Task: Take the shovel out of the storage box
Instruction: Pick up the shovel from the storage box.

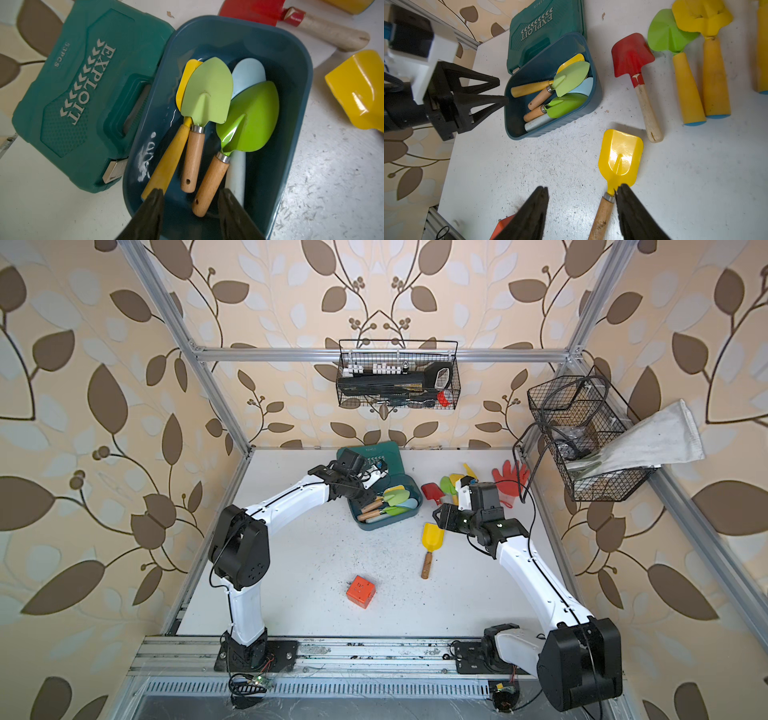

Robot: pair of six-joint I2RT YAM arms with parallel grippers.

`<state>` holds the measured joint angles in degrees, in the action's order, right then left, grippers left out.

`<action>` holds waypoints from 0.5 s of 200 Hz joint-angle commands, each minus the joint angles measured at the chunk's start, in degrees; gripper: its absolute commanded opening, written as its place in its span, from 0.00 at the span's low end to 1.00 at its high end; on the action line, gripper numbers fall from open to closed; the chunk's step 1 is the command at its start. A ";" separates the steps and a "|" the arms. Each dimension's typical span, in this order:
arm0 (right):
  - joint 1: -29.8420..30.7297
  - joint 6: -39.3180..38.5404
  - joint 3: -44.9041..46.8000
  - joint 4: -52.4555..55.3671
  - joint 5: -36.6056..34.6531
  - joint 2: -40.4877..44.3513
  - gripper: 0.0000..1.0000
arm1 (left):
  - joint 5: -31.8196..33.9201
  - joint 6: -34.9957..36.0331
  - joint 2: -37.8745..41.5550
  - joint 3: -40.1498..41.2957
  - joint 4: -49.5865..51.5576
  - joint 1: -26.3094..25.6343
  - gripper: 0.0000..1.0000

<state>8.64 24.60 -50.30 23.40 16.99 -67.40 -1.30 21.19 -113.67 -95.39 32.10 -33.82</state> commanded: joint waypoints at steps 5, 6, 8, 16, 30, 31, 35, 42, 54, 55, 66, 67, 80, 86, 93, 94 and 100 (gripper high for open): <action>-2.10 0.78 1.68 -1.05 4.08 1.73 0.56 | 1.67 7.04 -3.42 -6.96 10.42 -0.28 0.48; -2.16 0.79 1.73 -1.11 4.13 1.78 0.56 | 1.75 7.16 -3.50 -7.11 10.56 -0.28 0.48; -2.28 0.86 1.84 -1.21 4.17 1.86 0.56 | 1.94 7.25 -3.78 -7.40 10.78 -0.28 0.48; -2.70 1.10 2.20 -1.62 4.47 2.08 0.56 | 2.72 7.88 -4.55 -8.06 11.11 -0.28 0.48; -3.45 1.41 2.53 -2.03 5.44 2.09 0.56 | 2.70 9.05 -5.58 -8.61 11.12 -0.15 0.48; -3.50 1.41 2.60 -1.99 5.47 2.09 0.56 | 2.66 9.09 -5.64 -8.68 11.18 -0.12 0.48; -3.67 1.46 2.58 -2.03 5.72 2.01 0.56 | 2.48 9.34 -5.83 -8.86 11.30 -0.11 0.47; -3.81 1.51 2.67 -2.05 5.99 1.89 0.56 | 2.36 9.43 -6.49 -9.37 11.61 0.06 0.46; -4.16 1.72 2.84 -2.15 6.33 1.74 0.56 | 2.37 9.45 -7.58 -10.04 11.93 0.12 0.44; -4.20 1.74 2.84 -2.18 6.36 1.70 0.56 | 2.36 9.42 -7.69 -10.01 11.89 0.10 0.44; -4.55 1.98 2.91 -2.43 7.02 1.57 0.56 | 2.71 9.57 -8.51 -10.24 11.16 0.17 0.44; -4.53 2.01 2.92 -2.41 7.06 1.57 0.56 | 2.80 9.57 -8.64 -10.24 11.07 0.17 0.44; -4.79 2.09 3.00 -2.66 7.74 1.41 0.56 | 3.28 9.48 -9.40 -10.57 9.79 0.38 0.44; -4.86 2.19 3.08 -2.85 7.95 1.35 0.56 | 3.05 9.48 -9.77 -10.96 9.57 0.50 0.44; -4.94 2.36 3.19 -3.24 8.18 1.22 0.56 | 2.94 9.63 -10.28 -11.48 9.48 0.68 0.44; -4.95 2.37 3.19 -3.25 8.20 1.17 0.56 | 2.91 9.69 -10.31 -11.57 9.48 0.68 0.44; -5.10 2.38 3.20 -3.20 8.47 1.00 0.56 | 3.03 10.02 -10.84 -11.99 9.56 0.82 0.44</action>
<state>4.01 26.17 -48.18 21.43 23.14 -66.04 1.26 29.54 -123.35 -104.25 41.76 -33.69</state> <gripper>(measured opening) 0.559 0.443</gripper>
